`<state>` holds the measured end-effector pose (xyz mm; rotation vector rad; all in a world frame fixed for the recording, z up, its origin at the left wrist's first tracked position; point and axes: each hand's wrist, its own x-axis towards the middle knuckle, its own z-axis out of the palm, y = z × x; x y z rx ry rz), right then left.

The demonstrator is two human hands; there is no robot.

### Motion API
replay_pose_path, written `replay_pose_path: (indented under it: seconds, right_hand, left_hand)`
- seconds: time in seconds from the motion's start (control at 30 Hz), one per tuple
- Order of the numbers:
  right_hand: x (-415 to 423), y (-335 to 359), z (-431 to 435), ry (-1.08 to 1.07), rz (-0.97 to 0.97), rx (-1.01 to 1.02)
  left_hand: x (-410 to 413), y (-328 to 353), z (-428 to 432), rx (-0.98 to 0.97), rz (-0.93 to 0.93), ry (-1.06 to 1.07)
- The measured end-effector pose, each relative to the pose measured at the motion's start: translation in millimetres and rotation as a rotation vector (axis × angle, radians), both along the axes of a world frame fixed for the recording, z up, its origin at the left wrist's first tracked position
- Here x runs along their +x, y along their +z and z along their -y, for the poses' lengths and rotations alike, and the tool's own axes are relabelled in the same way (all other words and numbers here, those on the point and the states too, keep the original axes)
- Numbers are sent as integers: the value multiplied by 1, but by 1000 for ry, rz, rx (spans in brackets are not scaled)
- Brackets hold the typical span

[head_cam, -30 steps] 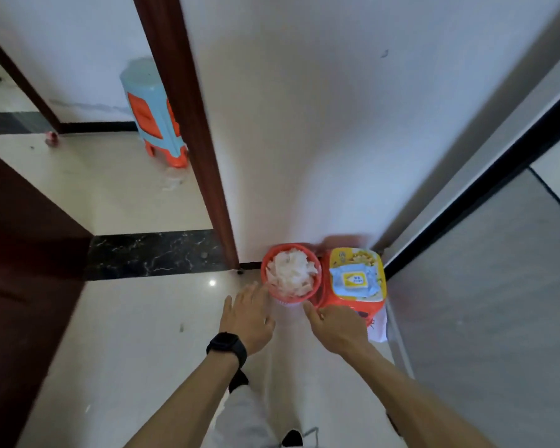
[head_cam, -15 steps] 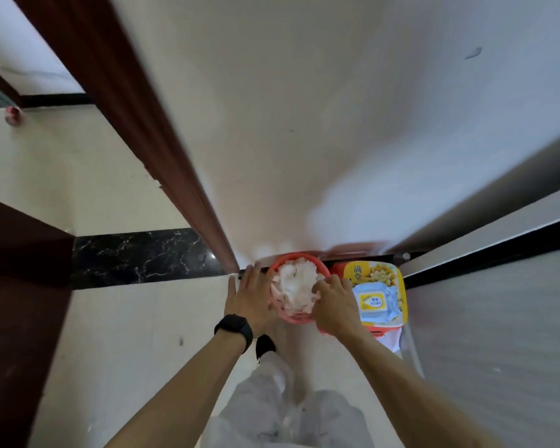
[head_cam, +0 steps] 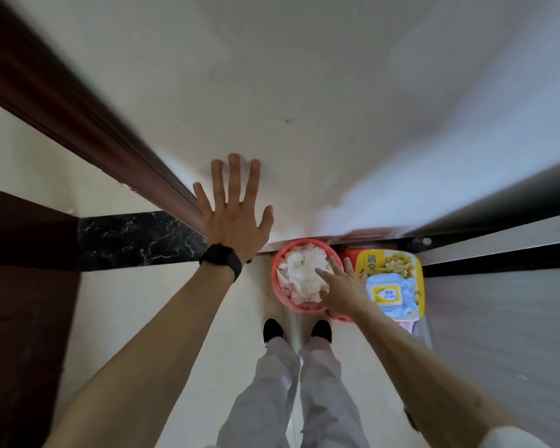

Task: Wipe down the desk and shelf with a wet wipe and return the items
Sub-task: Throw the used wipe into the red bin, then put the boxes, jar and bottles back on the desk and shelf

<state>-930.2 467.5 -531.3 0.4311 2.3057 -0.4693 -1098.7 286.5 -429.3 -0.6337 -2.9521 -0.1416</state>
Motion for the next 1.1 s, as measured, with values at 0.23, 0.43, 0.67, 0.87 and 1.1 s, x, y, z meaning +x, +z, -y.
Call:
replay_pose_path:
  seconds: [0.23,0.43,0.67,0.87,1.1]
  right_hand:
    - [-8,104,-36,30,-270,-54]
    - [-34,238,-29,109,-729,-182]
    - [-56,292,65,517,-840,-455]
    - [-25,307,220,1001,-892,-626]
    - [97,367,399,1344,-957,-870]
  left_hand:
    - [23,38,-6,18,168,1]
    - [61,87,20,208,216,184]
    - [163,127,116,376,107,731]
    - [299,168,226,333,7,1159]
    - [492,249,335,178,-267,1491]
